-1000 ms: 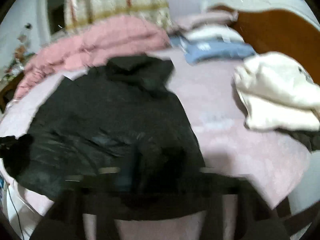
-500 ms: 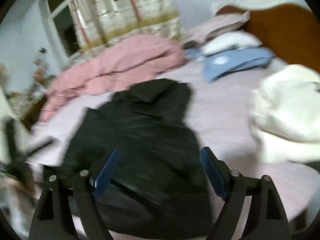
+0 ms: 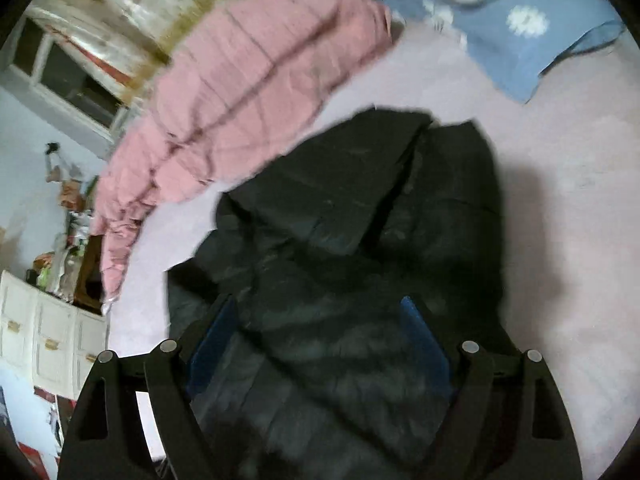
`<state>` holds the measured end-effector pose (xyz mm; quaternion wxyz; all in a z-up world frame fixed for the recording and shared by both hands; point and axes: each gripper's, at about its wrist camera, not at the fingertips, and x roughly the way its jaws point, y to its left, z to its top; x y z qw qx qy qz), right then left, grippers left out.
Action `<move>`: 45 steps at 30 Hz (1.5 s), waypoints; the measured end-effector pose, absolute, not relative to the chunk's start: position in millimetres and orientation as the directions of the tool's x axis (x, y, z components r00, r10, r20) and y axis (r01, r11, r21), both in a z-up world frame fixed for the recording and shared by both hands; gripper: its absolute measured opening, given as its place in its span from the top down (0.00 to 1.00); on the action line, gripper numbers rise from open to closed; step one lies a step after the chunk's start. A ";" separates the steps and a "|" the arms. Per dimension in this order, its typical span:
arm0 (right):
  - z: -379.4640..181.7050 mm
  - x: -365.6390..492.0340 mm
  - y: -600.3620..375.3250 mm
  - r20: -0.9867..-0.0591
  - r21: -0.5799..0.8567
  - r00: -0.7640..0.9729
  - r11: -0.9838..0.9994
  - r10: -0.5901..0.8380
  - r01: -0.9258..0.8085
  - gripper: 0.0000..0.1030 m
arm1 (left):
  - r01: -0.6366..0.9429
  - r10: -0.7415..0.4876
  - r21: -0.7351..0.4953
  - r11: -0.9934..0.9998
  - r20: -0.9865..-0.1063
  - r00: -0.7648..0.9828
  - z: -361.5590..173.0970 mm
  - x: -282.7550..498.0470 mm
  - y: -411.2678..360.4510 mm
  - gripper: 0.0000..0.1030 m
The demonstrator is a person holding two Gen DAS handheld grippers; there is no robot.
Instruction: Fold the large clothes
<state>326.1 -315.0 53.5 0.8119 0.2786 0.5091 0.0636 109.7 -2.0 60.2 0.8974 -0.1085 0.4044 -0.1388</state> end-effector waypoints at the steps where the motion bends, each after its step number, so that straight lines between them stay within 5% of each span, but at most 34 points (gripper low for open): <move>1: 39.0 340.1 -314.7 -0.807 0.509 0.458 0.832 0.372 0.220 0.18 | 0.156 -0.333 -0.307 0.939 -0.692 0.640 62.0 107.1 4.0 0.16; 5: -1.2 369.3 -322.8 -0.763 0.609 0.490 0.724 0.422 0.326 0.19 | 0.151 -0.347 -0.333 0.931 -0.672 0.654 72.2 103.1 24.4 0.16; 6: -3.7 373.4 -323.0 -0.747 0.627 0.505 0.712 0.432 0.318 0.27 | 0.150 -0.349 -0.338 0.929 -0.666 0.660 75.2 102.5 29.2 0.16; 7: -4.9 376.9 -322.5 -0.726 0.645 0.523 0.706 0.446 0.294 0.54 | 0.148 -0.348 -0.340 0.929 -0.660 0.666 77.4 102.5 32.5 0.16; 8: -3.4 379.0 -320.4 -0.702 0.664 0.537 0.703 0.468 0.255 0.69 | 0.144 -0.343 -0.338 0.930 -0.658 0.671 78.9 102.7 35.1 0.16; 11: 15.7 371.5 -312.4 -0.678 0.637 0.577 0.756 0.456 0.150 0.93 | 0.125 -0.328 -0.337 0.933 -0.654 0.682 82.2 101.6 43.6 0.16; 19: 130.4 294.4 -296.6 -0.576 0.504 0.658 0.845 0.485 -0.182 0.96 | 0.100 -0.323 -0.369 0.924 -0.610 0.723 99.4 84.3 59.8 0.16; 25: 225.8 216.5 -268.9 -0.581 0.229 0.668 0.881 0.465 -0.414 0.96 | 0.100 -0.325 -0.392 0.914 -0.564 0.760 117.8 62.5 63.7 0.16; 30: 277.6 149.9 -233.1 -0.552 0.161 0.615 0.795 0.563 -0.584 0.96 | 0.172 -0.423 -0.468 0.867 -0.505 0.753 131.2 41.9 52.4 0.16; 35: 262.0 107.2 -192.1 -0.586 0.182 0.528 0.734 0.615 -0.654 0.96 | 0.195 -0.417 -0.438 0.878 -0.498 0.760 142.7 25.6 42.3 0.16; 42: 152.0 81.0 -130.5 -0.689 0.266 0.361 0.682 0.629 -0.681 0.95 | 0.116 -0.337 -0.399 0.910 -0.547 0.766 142.1 11.9 57.8 0.16; 45: 112.2 73.4 -139.0 -0.701 0.297 0.385 0.736 0.601 -0.608 0.86 | 0.105 -0.290 -0.334 0.937 -0.573 0.767 137.9 6.9 59.5 0.16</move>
